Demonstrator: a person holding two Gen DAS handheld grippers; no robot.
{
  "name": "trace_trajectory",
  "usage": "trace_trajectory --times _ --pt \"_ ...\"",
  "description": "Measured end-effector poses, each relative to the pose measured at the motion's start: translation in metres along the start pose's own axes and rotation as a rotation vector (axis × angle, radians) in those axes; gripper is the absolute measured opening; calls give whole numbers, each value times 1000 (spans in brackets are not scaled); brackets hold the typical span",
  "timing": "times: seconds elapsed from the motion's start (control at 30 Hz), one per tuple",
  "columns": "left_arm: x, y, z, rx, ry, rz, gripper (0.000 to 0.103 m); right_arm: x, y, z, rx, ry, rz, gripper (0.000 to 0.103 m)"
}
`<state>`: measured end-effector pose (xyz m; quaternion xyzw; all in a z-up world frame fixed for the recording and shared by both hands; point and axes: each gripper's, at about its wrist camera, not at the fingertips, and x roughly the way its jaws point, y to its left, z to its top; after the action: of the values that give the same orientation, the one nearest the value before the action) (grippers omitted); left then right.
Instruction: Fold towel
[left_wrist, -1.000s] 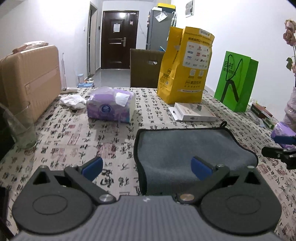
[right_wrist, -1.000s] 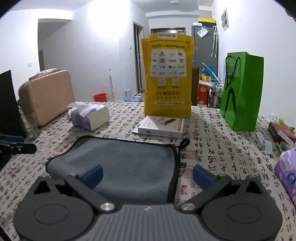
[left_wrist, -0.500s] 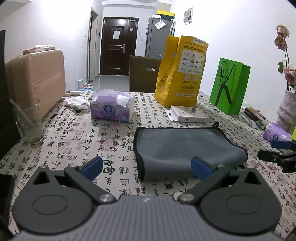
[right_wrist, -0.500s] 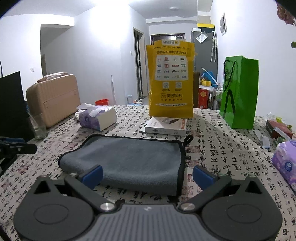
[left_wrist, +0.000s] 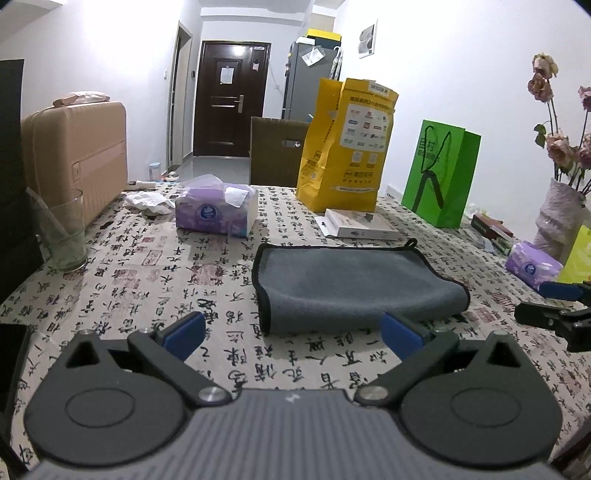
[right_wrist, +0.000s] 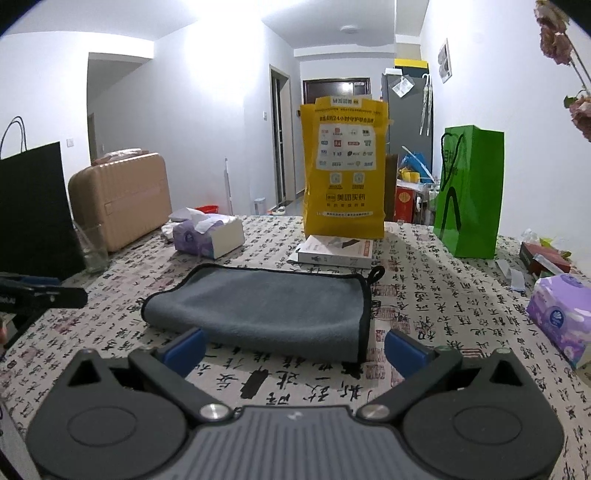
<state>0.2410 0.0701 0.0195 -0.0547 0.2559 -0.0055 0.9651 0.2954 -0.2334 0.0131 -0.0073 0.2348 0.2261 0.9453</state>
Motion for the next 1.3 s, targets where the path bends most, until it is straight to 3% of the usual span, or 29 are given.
trace_trajectory --times 1.3 --pt "-116 -21 -66 19 -117 -23 103 -107 61 -54 -50 -61 46 103"
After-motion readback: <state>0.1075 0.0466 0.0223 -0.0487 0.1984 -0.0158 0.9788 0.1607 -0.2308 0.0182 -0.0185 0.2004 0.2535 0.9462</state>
